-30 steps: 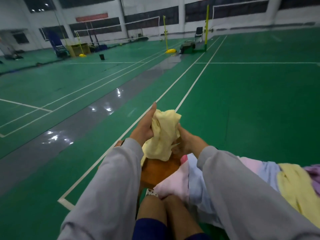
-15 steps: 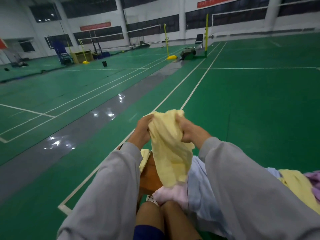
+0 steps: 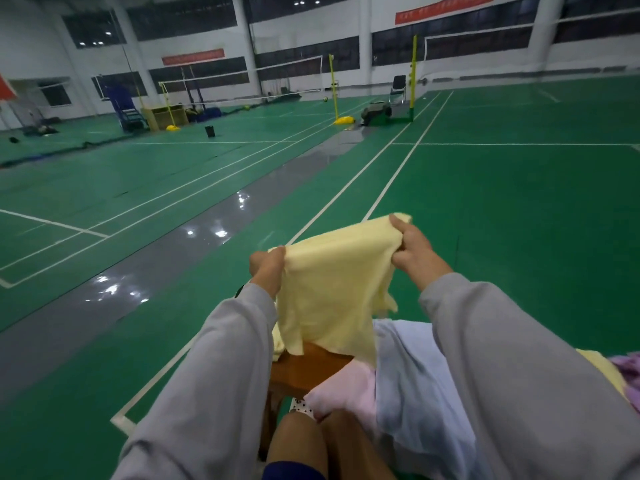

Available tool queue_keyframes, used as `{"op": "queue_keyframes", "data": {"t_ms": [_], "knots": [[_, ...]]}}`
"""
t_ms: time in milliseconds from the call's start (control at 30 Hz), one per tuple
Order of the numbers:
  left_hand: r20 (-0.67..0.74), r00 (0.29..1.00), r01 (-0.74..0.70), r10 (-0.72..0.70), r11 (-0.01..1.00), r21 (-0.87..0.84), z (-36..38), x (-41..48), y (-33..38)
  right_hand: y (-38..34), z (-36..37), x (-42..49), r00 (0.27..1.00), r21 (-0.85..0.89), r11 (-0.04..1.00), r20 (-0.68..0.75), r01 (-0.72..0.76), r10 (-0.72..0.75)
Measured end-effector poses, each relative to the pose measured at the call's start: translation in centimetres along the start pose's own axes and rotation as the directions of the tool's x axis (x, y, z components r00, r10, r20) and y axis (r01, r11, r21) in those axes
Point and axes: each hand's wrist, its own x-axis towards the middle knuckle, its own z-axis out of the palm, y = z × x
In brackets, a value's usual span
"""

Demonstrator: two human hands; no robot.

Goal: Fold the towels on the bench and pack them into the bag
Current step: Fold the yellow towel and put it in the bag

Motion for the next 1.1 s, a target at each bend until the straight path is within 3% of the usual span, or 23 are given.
{"op": "queue_keyframes", "data": {"t_ms": [67,133,200,233,300,367,433,500,533,700,833,1000,1100], "knots": [[-0.025,0.999,0.022,-0.021,1.000,0.020,-0.4,0.4,-0.4,0.0,-0.1,0.1,1.000,-0.086,0.996,-0.015,-0.026,0.025],[0.041,0.996,0.086,-0.083,0.992,-0.091,-0.7,0.6,-0.6,0.6,-0.3,-0.1,0.980,-0.341,0.922,0.011,-0.182,0.198],[0.124,0.986,0.136,-0.111,0.966,-0.218,-0.9,0.9,-0.2,0.6,-0.6,-0.4,0.940,-0.475,0.837,0.055,-0.272,0.337],[0.168,0.981,0.140,-0.098,0.955,-0.262,-0.9,1.1,0.3,0.2,-0.6,-0.4,0.943,-0.450,0.858,0.096,-0.246,0.320],[0.249,0.967,0.135,-0.052,0.936,-0.325,-0.8,1.1,1.1,-0.6,-0.4,-0.1,0.974,-0.227,0.966,0.163,-0.120,0.159],[0.280,0.959,0.132,-0.048,0.948,-0.289,-1.0,1.6,1.2,-0.7,-0.3,-0.2,0.979,-0.088,0.992,0.177,-0.091,0.106],[0.292,0.954,0.132,-0.062,0.966,-0.224,-1.3,2.4,0.3,-0.2,-0.9,-0.4,0.959,-0.318,0.928,0.135,-0.194,0.247],[0.269,0.961,0.125,-0.063,0.967,-0.221,-1.6,2.8,-0.1,-0.8,-1.2,-0.5,0.936,-0.552,0.786,0.027,-0.279,0.351],[0.259,0.964,0.122,-0.060,0.965,-0.230,-1.7,3.0,0.0,-1.4,-1.1,-0.5,0.940,-0.574,0.771,0.005,-0.277,0.342],[0.288,0.953,0.174,-0.098,0.952,-0.252,-2.3,4.5,1.4,-3.4,-0.6,1.1,0.998,-0.341,0.939,-0.035,-0.052,0.042],[0.244,0.966,0.131,-0.088,0.977,-0.166,-2.5,5.2,2.4,-2.7,-0.8,1.7,0.996,-0.555,0.830,-0.085,-0.050,0.004],[0.194,0.980,-0.007,0.039,0.986,-0.164,-2.2,6.5,3.8,-5.1,0.1,2.7,0.949,-0.515,0.848,-0.187,0.127,-0.255],[0.150,0.979,-0.124,0.138,0.988,-0.097,-2.0,6.4,4.6,-5.7,0.7,1.9,0.940,-0.586,0.796,-0.164,0.152,-0.300]]}}
